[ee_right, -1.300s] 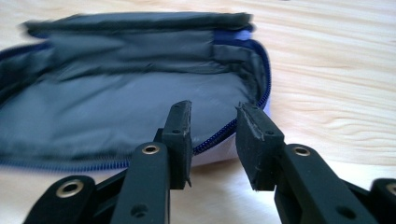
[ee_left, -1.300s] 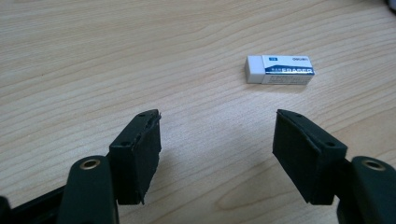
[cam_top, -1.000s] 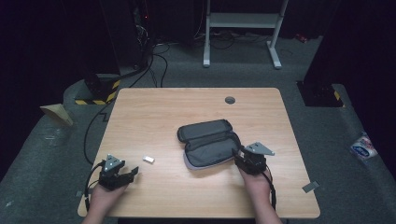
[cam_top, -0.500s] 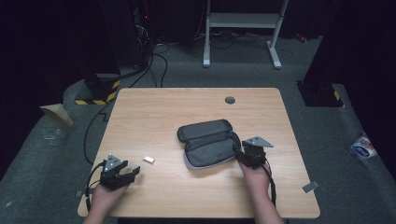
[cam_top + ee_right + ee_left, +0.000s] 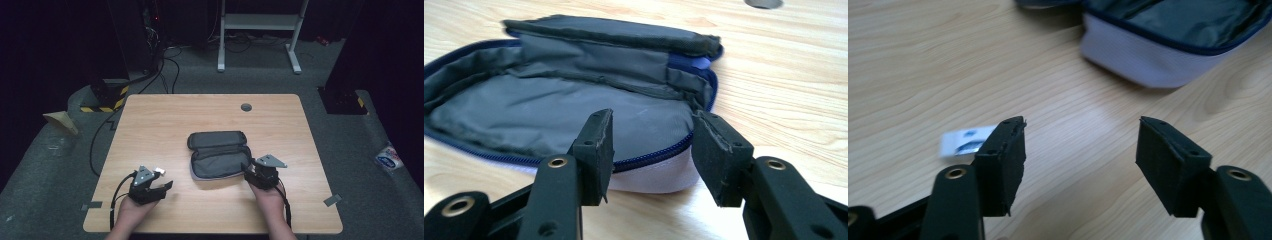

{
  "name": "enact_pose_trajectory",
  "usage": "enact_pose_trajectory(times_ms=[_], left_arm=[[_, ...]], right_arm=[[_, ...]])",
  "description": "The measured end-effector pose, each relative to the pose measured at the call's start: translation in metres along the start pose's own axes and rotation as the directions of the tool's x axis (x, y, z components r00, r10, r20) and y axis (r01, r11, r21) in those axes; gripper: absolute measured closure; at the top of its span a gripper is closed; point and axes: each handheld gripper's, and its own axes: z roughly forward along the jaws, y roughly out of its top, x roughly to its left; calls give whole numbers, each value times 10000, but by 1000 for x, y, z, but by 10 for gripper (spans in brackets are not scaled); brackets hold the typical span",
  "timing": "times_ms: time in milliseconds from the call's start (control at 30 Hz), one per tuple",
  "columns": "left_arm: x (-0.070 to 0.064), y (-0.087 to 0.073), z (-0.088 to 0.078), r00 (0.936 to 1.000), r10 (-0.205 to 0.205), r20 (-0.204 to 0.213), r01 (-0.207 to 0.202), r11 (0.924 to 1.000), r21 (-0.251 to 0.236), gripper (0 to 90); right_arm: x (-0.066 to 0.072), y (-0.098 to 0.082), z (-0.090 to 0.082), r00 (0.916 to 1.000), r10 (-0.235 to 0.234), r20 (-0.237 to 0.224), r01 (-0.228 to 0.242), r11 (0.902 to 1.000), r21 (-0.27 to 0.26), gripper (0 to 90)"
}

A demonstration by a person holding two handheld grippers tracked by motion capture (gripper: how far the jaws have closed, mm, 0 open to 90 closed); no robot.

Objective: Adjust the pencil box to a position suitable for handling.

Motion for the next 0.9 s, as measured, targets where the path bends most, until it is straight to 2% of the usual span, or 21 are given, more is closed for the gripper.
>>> enact_pose_trajectory(times_ms=[200, 233, 300, 400, 500, 567, 700, 900], left_arm=[[-24, 12, 17, 9980, 412, 471, -414, 9991, 33, 423], [-27, 13, 20, 9978, 429, 507, -430, 9991, 1, 424], [-31, 16, 23, 9976, 400, 561, -397, 9992, -63, 424], [-34, 19, 27, 9975, 245, 657, -230, 9994, -249, 434], [-36, 22, 32, 9973, 30, 740, -6, 9995, -329, 441], [-37, 24, 35, 9969, 63, 780, -38, 9995, -322, 440], [-41, 27, 40, 9951, -13, 991, 49, 9994, -356, 437], [-42, 26, 41, 9950, -43, 996, 72, 9996, -284, 427]], right_arm=[[15, -2, -6, 9986, -314, -436, 304, 9993, -225, 500], [18, -3, -7, 9983, -235, -535, 224, 9995, -205, 499], [22, -3, -7, 9972, -428, -620, 414, 9988, -246, 492], [22, -1, -12, 9977, -503, -456, 483, 9978, -447, 471], [14, 0, -11, 9996, -210, -209, 200, 9985, -500, 411], [9, 0, -6, 9994, 101, -335, -114, 9993, -361, 383], [6, 0, 7, 9985, 352, -425, -357, 9993, -104, 377], [14, -1, 12, 9986, 121, -514, -119, 9999, 42, 383]])
